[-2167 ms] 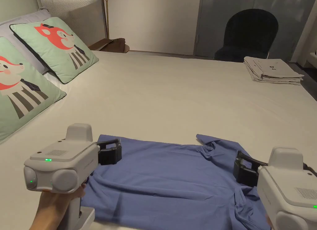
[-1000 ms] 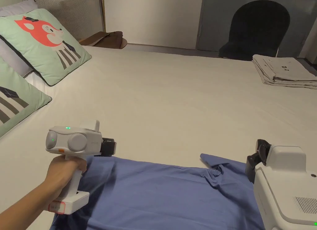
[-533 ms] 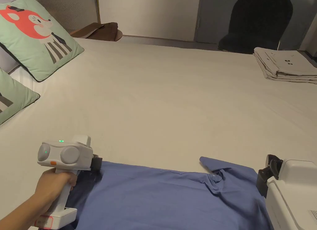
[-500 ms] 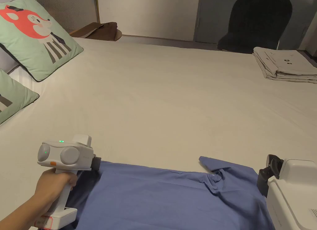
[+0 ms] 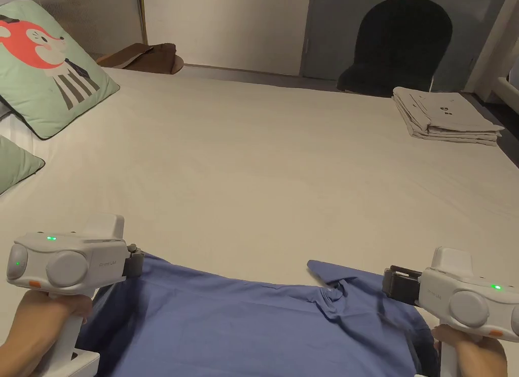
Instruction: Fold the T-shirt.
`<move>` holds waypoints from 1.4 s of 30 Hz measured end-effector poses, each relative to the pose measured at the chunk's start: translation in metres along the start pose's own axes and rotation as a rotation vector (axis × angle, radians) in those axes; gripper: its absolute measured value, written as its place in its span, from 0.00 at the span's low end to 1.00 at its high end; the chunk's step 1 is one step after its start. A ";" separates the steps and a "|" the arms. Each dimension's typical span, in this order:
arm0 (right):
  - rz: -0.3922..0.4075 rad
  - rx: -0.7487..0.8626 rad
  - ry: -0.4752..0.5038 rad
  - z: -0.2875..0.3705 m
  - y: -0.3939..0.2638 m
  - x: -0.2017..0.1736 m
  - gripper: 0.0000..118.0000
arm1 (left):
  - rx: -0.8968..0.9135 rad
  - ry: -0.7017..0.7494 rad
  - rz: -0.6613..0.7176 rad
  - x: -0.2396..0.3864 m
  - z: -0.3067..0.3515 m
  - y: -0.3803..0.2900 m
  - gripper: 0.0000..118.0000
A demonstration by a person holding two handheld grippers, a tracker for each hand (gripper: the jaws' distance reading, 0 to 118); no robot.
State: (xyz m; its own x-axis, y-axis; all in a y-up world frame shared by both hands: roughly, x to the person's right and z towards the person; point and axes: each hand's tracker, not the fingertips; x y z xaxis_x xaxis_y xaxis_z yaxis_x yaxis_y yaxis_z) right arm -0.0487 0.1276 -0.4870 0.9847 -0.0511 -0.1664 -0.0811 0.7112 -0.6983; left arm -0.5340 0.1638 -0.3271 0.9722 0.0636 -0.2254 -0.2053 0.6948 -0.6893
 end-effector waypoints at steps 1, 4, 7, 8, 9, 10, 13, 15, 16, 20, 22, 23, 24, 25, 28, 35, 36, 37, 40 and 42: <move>-0.013 -0.029 0.023 -0.005 -0.001 0.001 0.93 | -0.001 -0.003 0.001 -0.001 0.001 0.000 0.03; -0.039 -0.127 0.029 -0.024 -0.006 0.001 0.93 | 0.002 -0.009 0.002 0.000 0.003 0.000 0.03; 0.049 -0.171 0.010 -0.033 -0.012 -0.006 0.83 | 0.002 -0.008 0.000 0.001 0.004 -0.001 0.03; 0.080 -0.188 0.005 -0.036 -0.013 -0.009 0.65 | 0.000 -0.009 0.002 0.000 0.004 -0.001 0.03; 0.072 -0.179 0.005 -0.036 -0.014 -0.010 0.46 | -0.002 -0.009 0.004 0.000 0.005 -0.001 0.03; 0.082 -0.167 -0.006 -0.035 -0.016 -0.012 0.33 | -0.002 -0.009 0.006 0.000 0.005 -0.002 0.03; 0.100 -0.121 0.001 -0.018 -0.013 -0.011 0.02 | 0.000 0.000 0.007 0.000 0.008 -0.003 0.03; 0.101 -0.085 0.000 -0.002 -0.010 -0.007 0.02 | 0.000 0.009 0.007 -0.001 0.010 -0.005 0.03; 0.102 -0.058 0.000 0.008 -0.008 -0.006 0.02 | 0.002 0.015 0.009 -0.002 0.013 -0.007 0.03; 0.089 0.032 0.029 0.063 -0.005 0.003 0.02 | 0.012 0.027 0.038 -0.007 0.027 -0.014 0.03; 0.084 0.084 0.046 0.093 -0.007 0.007 0.02 | 0.017 0.034 0.045 -0.010 0.038 -0.019 0.03; 0.066 0.111 0.064 0.110 -0.010 0.009 0.02 | 0.020 0.038 0.047 -0.011 0.045 -0.022 0.03; 0.052 0.125 0.083 0.122 -0.012 0.012 0.02 | 0.023 0.042 0.049 -0.012 0.050 -0.025 0.03; 0.039 0.138 0.100 0.135 -0.016 0.014 0.02 | 0.026 0.047 0.050 -0.013 0.056 -0.028 0.03; 0.020 0.184 0.126 0.173 -0.032 0.019 0.02 | 0.034 0.057 0.071 -0.020 0.076 -0.041 0.03; 0.003 0.207 0.180 0.233 -0.092 0.025 0.02 | 0.035 0.048 0.123 -0.032 0.118 -0.088 0.03; 0.000 0.205 0.179 0.239 -0.103 0.026 0.02 | 0.033 0.044 0.129 -0.033 0.123 -0.098 0.03; -0.005 0.201 0.179 0.243 -0.115 0.027 0.02 | 0.030 0.040 0.137 -0.034 0.127 -0.108 0.03; -0.003 0.184 0.162 0.251 -0.148 0.029 0.02 | 0.013 0.033 0.153 -0.038 0.135 -0.136 0.03; -0.007 0.165 0.143 0.248 -0.166 0.033 0.02 | 0.000 0.032 0.166 -0.040 0.138 -0.153 0.03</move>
State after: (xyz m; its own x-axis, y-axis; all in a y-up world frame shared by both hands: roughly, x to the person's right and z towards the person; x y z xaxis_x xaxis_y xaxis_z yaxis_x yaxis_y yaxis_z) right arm 0.0349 0.1812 -0.2037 0.9523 -0.1474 -0.2672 -0.0362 0.8148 -0.5786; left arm -0.5257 0.1534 -0.1176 0.9209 0.1543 -0.3580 -0.3626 0.6764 -0.6411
